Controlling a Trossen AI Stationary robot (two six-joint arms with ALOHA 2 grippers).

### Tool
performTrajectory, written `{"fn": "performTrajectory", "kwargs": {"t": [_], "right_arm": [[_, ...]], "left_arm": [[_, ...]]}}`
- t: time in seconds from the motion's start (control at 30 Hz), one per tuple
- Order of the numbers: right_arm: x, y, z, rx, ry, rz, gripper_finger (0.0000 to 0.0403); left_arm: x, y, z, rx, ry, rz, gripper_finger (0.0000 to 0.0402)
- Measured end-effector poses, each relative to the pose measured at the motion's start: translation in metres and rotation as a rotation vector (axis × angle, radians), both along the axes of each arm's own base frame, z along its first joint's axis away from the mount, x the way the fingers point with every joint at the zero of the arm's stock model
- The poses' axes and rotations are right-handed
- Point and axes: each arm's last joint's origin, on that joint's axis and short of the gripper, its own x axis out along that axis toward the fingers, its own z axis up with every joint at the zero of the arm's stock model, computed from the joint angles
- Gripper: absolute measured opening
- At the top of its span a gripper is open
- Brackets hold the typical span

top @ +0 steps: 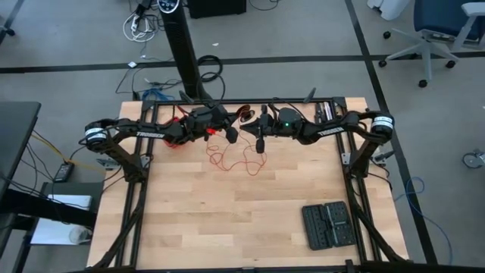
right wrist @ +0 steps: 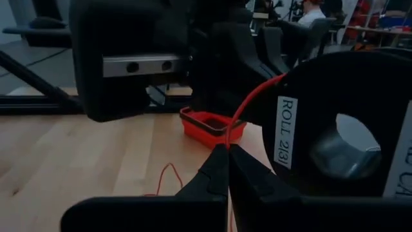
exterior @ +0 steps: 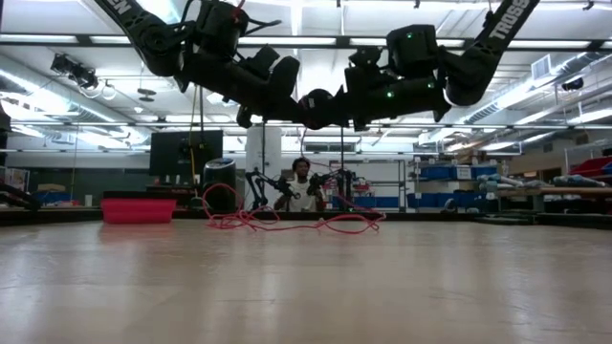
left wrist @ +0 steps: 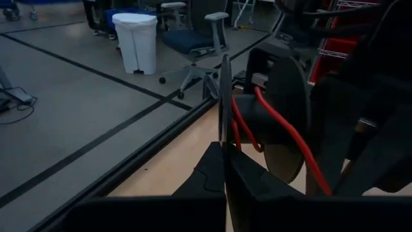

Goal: Coil cords
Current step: Coil the wire to the spool

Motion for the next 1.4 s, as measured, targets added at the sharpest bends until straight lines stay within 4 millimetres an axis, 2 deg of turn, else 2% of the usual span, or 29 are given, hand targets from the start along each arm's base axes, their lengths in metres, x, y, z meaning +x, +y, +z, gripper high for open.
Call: {"fn": "performTrajectory", "kwargs": {"t": [0.27, 0.5, 0.77, 1.1, 1.4], "right_arm": [[0.009, -0.004, -0.023, 0.028, 0.068, 0.011, 0.0], [0.004, -0.016, -0.034, 0.138, 0.132, -0.03, 0.0], [-0.004, -0.033, -0.037, 0.159, 0.16, -0.13, 0.0002], [-0.016, -0.057, -0.04, 0.15, 0.186, -0.203, 0.0002], [-0.02, -0.062, -0.039, 0.169, 0.184, -0.218, 0.0005]], "left_arm": [[0.001, 0.0, 0.003, -0.022, -0.056, 0.005, 0.0], [0.0, 0.001, 0.003, -0.019, -0.053, 0.004, 0.0], [-0.002, 0.008, 0.003, 0.019, -0.034, -0.043, 0.0], [-0.013, 0.032, -0.001, 0.024, 0.012, -0.103, 0.0], [-0.021, 0.044, -0.005, 0.003, 0.055, -0.131, 0.0]]}}
